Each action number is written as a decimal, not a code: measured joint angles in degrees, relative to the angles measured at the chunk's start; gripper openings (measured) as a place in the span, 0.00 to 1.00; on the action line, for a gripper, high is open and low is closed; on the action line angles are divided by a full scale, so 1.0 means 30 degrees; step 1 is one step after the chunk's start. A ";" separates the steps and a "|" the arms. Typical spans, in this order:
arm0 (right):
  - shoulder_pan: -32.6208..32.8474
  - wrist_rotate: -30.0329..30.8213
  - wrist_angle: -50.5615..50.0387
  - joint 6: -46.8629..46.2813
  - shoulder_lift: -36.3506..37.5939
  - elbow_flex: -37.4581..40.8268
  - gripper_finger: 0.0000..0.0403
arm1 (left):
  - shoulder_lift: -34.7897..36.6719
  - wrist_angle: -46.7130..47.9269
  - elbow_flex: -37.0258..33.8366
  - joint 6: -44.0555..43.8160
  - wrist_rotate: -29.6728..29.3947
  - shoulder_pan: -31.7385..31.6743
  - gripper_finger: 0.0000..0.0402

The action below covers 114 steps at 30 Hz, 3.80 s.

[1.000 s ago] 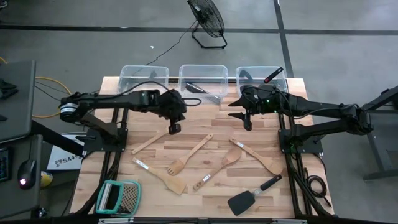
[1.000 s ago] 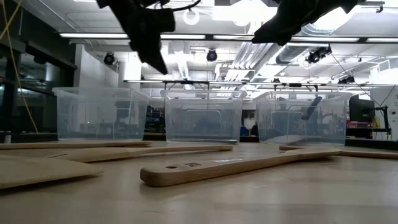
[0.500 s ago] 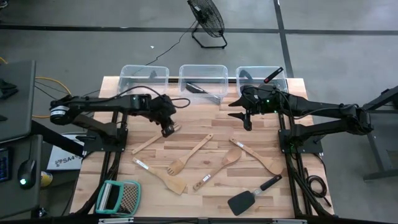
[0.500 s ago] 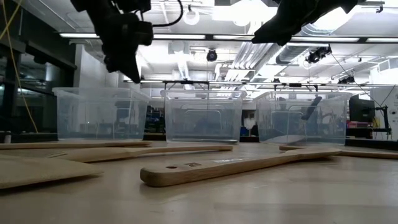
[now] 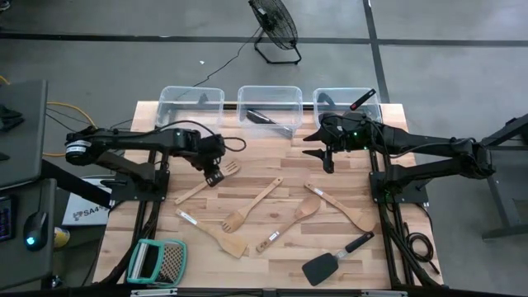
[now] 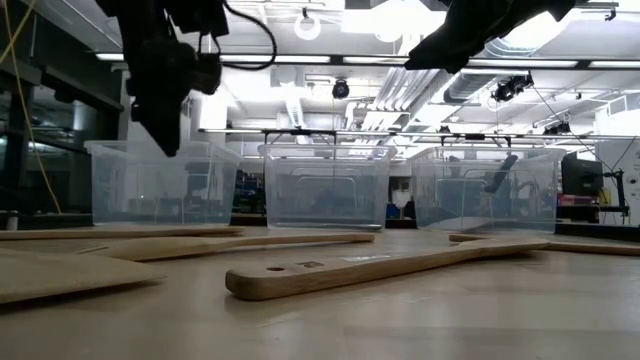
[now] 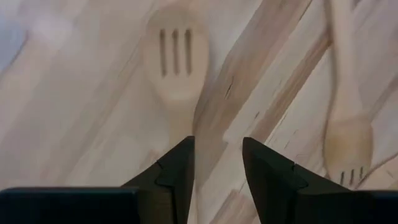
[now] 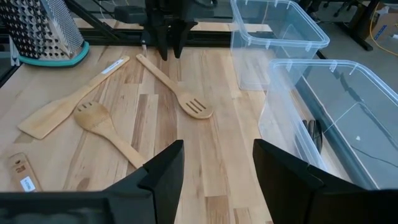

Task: Pick & Place Kitchen Items
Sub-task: Put the brown wooden spoon into the left transparent bin

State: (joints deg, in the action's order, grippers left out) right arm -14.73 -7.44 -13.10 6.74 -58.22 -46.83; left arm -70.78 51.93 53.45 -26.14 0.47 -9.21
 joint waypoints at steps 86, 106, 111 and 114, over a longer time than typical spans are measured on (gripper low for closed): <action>-0.0001 0.0000 -0.0004 0.0000 0.0000 0.0000 0.46 | -0.5292 -0.2074 -0.2289 -0.0489 -0.0495 0.0831 0.18; 0.0003 0.0000 0.0000 0.0000 0.0000 0.0000 0.46 | -0.5211 0.2573 0.4089 0.0616 -0.1284 0.0831 0.18; 0.0003 0.0000 0.0000 0.0000 0.0000 0.0000 0.46 | -0.5211 0.5108 0.6976 0.0564 -0.2754 0.0831 0.18; 0.0003 0.0000 0.0000 0.0000 0.0000 0.0000 0.46 | -0.5204 0.6381 0.8778 0.0831 -0.4030 0.0823 0.18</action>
State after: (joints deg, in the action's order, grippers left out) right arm -14.72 -7.44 -13.10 6.74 -58.22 -46.83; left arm -86.39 71.07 79.79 -23.65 -11.62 -6.74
